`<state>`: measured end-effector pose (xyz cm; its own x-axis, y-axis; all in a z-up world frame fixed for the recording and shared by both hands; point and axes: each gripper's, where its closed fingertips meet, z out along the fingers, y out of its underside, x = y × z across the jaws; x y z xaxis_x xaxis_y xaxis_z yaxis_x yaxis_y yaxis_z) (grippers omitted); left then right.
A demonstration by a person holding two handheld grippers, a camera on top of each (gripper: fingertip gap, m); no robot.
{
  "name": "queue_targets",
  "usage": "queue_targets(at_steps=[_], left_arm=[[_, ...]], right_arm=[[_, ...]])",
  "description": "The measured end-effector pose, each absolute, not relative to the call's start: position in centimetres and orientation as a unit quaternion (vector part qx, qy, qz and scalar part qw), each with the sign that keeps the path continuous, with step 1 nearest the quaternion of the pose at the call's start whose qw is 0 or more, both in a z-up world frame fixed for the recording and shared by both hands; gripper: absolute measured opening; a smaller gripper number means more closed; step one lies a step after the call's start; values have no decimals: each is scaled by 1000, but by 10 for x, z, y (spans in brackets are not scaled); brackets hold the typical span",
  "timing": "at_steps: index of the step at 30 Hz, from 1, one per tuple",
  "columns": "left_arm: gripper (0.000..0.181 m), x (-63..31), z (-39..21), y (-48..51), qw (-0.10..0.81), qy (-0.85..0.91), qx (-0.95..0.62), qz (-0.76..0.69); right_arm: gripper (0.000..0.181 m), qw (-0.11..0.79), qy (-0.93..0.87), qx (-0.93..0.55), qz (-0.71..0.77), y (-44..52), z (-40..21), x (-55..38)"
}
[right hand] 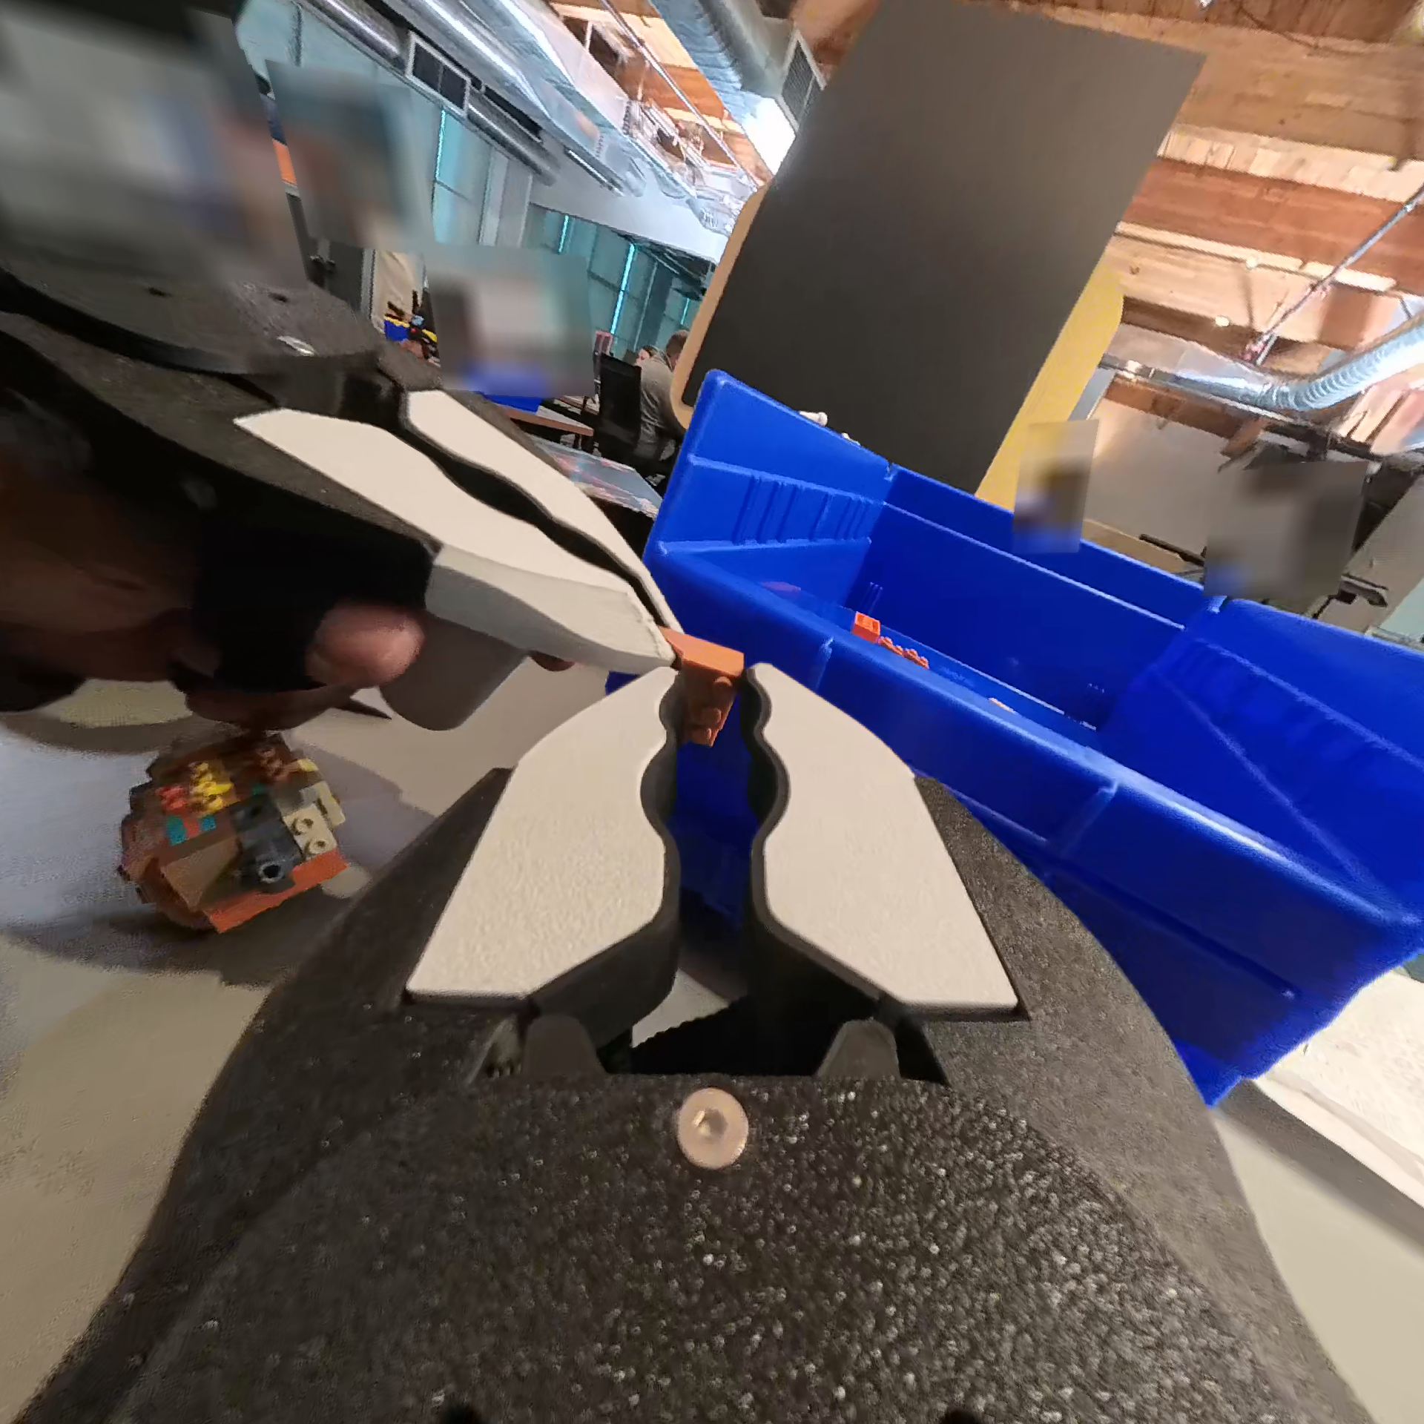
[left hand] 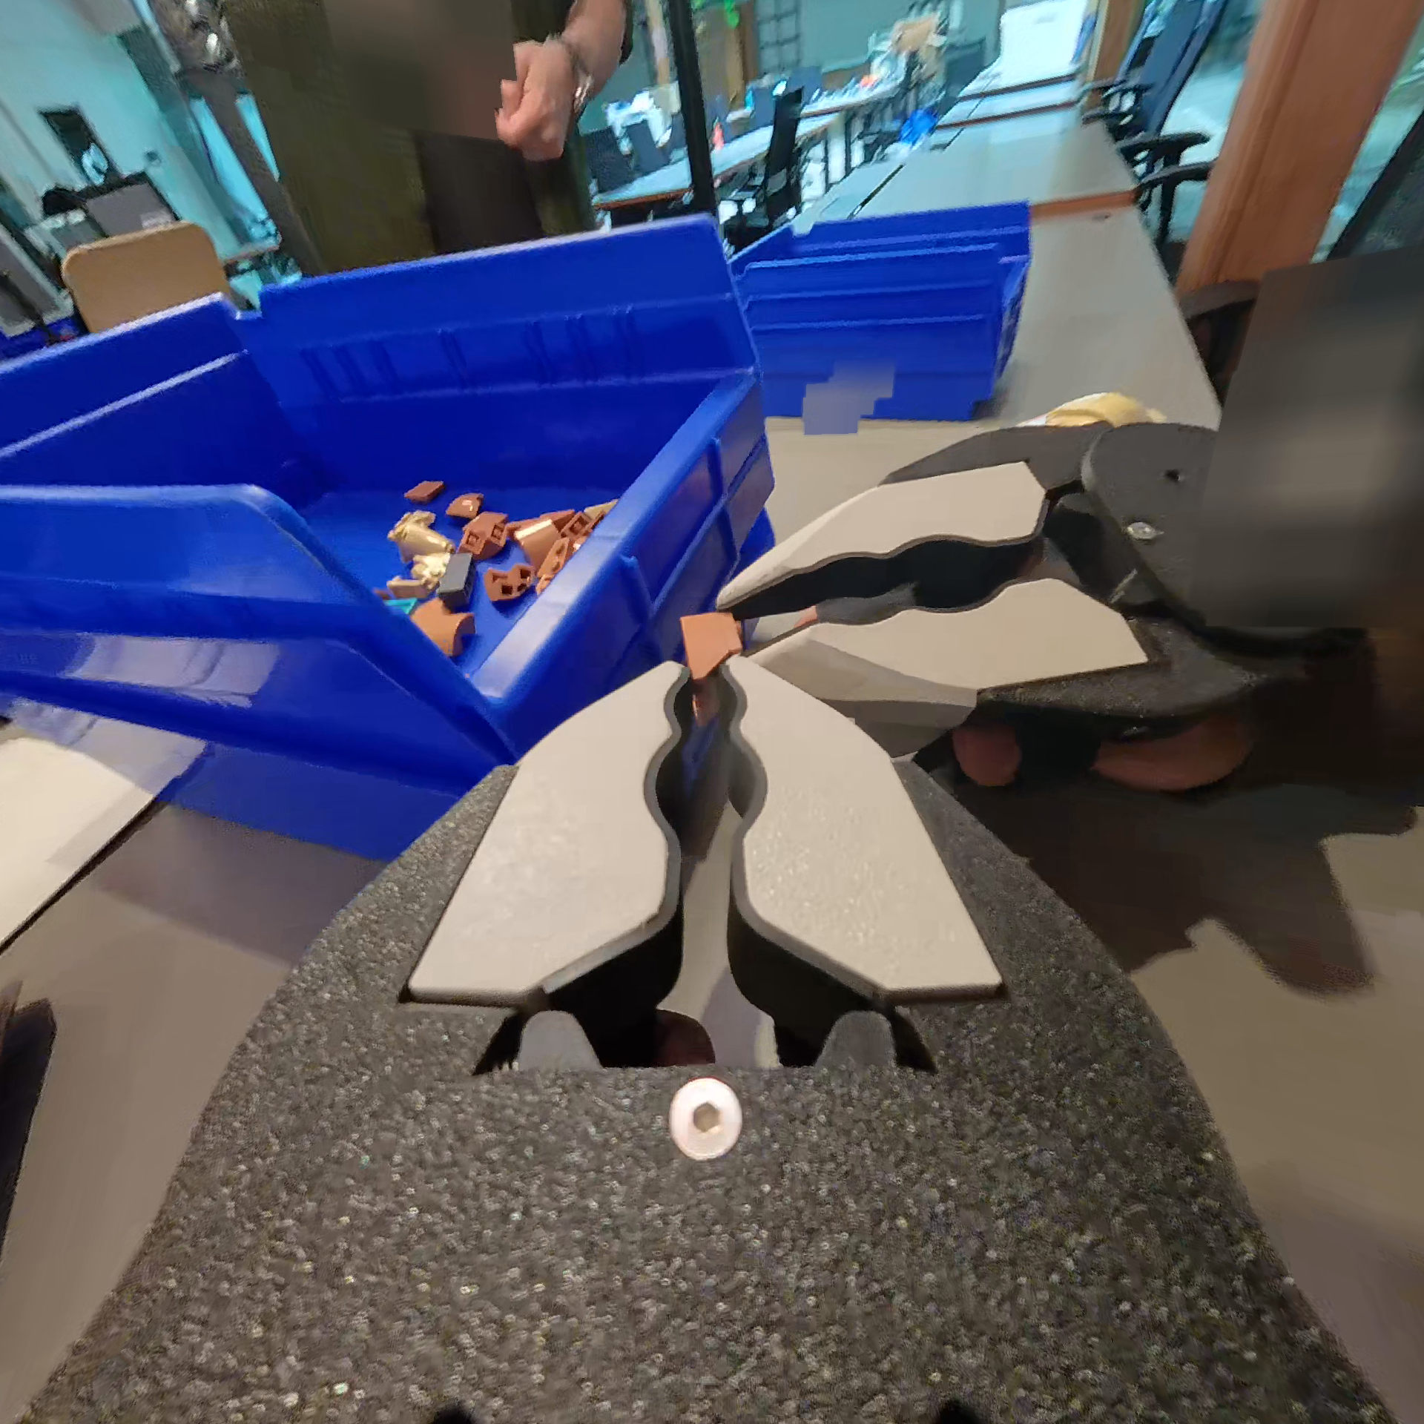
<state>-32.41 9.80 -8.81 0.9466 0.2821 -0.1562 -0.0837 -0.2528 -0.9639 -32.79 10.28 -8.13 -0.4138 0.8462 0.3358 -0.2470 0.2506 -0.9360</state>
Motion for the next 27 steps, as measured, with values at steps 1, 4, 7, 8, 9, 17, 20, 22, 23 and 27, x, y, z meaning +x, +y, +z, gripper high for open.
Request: queue_targets(at_steps=[1,4,7,8,9,17,20,22,23,27], left_arm=[[6,-325,-90,97,600,-77,-782,150],[6,-328,-98,91,583,-119,-792,136],[6,-330,-108,85,559,-141,-807,129],[6,-331,-110,84,552,-148,-811,126],[6,-332,-112,83,547,-154,-813,124],[6,-342,-122,85,539,-174,-815,120],[6,-342,-121,85,540,-182,-813,115],[6,-342,-121,85,532,-182,-819,117],[6,-342,-121,85,527,-181,-822,117],[6,-342,-121,85,512,-178,-832,121]], right_arm=[[13,481,-628,-245,561,102,-84,-329],[13,464,-646,-247,554,98,-90,-332],[13,453,-672,-244,532,92,-99,-335],[13,447,-680,-245,527,90,-102,-336],[13,440,-687,-246,524,89,-104,-337],[13,385,-709,-287,516,91,-115,-348],[13,371,-710,-291,523,90,-116,-348],[13,361,-710,-293,529,90,-116,-349],[13,358,-710,-293,531,90,-116,-349],[13,353,-711,-293,533,89,-116,-349]])
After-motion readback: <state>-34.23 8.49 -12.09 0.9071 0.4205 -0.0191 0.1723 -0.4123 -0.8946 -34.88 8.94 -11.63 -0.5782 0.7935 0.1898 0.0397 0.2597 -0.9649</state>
